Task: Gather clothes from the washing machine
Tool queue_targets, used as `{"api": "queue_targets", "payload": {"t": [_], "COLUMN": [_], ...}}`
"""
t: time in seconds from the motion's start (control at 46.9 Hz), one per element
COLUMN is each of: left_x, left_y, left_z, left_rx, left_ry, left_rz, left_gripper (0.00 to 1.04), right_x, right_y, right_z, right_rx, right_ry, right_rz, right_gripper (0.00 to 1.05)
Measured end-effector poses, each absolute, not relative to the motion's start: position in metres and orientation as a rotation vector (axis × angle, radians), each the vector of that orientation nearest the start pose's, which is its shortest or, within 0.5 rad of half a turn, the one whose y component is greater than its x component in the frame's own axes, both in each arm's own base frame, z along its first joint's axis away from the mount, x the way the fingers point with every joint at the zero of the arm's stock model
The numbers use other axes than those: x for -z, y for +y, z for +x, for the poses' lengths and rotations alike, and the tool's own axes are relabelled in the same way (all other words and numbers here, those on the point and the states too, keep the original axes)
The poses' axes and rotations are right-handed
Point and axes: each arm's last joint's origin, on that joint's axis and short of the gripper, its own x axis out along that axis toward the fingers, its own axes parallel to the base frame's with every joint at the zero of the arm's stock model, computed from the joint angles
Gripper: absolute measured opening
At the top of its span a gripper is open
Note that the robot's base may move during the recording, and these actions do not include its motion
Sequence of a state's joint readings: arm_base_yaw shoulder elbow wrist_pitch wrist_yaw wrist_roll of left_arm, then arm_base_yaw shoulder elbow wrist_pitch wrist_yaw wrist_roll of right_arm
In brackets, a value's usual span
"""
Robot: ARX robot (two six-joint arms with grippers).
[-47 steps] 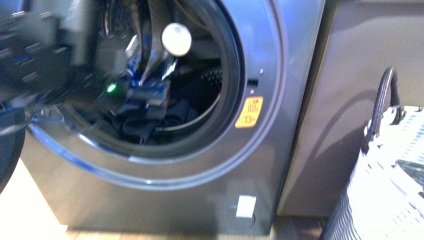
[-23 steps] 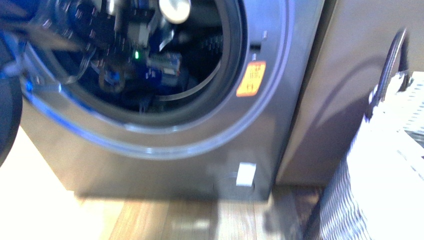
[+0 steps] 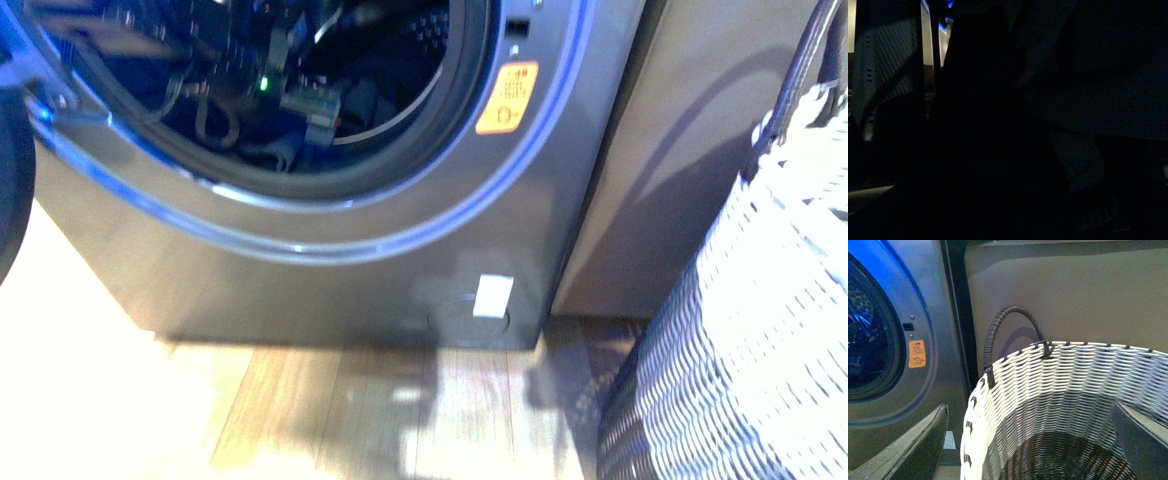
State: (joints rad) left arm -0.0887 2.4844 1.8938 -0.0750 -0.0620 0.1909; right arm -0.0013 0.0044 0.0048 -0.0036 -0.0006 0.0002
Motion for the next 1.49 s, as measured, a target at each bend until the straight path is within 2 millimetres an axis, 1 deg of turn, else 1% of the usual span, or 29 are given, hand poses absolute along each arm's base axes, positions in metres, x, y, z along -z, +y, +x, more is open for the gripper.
{"api": "queue_targets", "payload": {"t": [0.213, 0.32, 0.447, 0.575, 0.66, 0.682, 0.703, 0.831, 0.852, 0.895, 0.98, 1.044, 1.129, 1.193, 1.299, 1.491], "left_x": [-0.119, -0.116, -0.115, -0.112, -0.110, -0.110, -0.110, -0.108, -0.108, -0.108, -0.110, -0.116, -0.129, -0.144, -0.179, -0.224], "left_y": [-0.045, -0.048, -0.049, -0.051, -0.053, -0.054, -0.054, -0.053, -0.053, -0.050, -0.045, -0.043, -0.043, -0.044, -0.051, -0.055], "left_z": [0.539, 0.537, 0.532, 0.530, 0.527, 0.526, 0.525, 0.518, 0.517, 0.513, 0.497, 0.485, 0.466, 0.449, 0.418, 0.385], "left_rx": [0.102, 0.088, 0.048, 0.042, 0.053, 0.055, 0.057, 0.068, 0.069, 0.077, 0.093, 0.104, 0.118, 0.139, 0.189, 0.248], "left_ry": [0.727, 0.754, 0.743, 0.712, 0.693, 0.686, 0.683, 0.650, 0.648, 0.636, 0.628, 0.612, 0.581, 0.547, 0.469, 0.380], "left_rz": [0.232, 0.287, 0.371, 0.422, 0.445, 0.450, 0.453, 0.460, 0.459, 0.454, 0.442, 0.430, 0.404, 0.386, 0.348, 0.299], "left_gripper": [0.98, 0.98, 0.98, 0.82, 0.68, 0.63, 0.61, 0.42, 0.40, 0.33, 0.15, 0.08, 0.07, 0.07, 0.07, 0.07], "right_x": [-0.164, -0.164, -0.164, -0.164, -0.164, -0.164, -0.164, -0.164, -0.164, -0.164, -0.164, -0.164, -0.164, -0.164, -0.164, -0.164], "right_y": [0.000, 0.000, 0.000, 0.000, 0.000, 0.000, 0.000, 0.000, 0.000, 0.000, 0.000, 0.000, 0.000, 0.000, 0.000, 0.000], "right_z": [0.098, 0.098, 0.098, 0.098, 0.098, 0.098, 0.098, 0.098, 0.098, 0.098, 0.098, 0.098, 0.098, 0.098, 0.098, 0.098], "right_rx": [0.001, 0.001, 0.001, 0.001, 0.001, 0.001, 0.001, 0.001, 0.001, 0.001, 0.001, 0.001, 0.001, 0.001, 0.001, 0.001], "right_ry": [0.003, 0.003, 0.003, 0.003, 0.003, 0.003, 0.003, 0.003, 0.003, 0.003, 0.003, 0.003, 0.003, 0.003, 0.003, 0.003], "right_rz": [0.000, 0.000, 0.000, 0.000, 0.000, 0.000, 0.000, 0.000, 0.000, 0.000, 0.000, 0.000, 0.000, 0.000, 0.000, 0.000], "right_gripper": [0.97, 0.97, 0.97, 0.97, 0.97, 0.97, 0.97, 0.97, 0.97, 0.97, 0.97, 0.97, 0.97, 0.97, 0.97, 0.97]}}
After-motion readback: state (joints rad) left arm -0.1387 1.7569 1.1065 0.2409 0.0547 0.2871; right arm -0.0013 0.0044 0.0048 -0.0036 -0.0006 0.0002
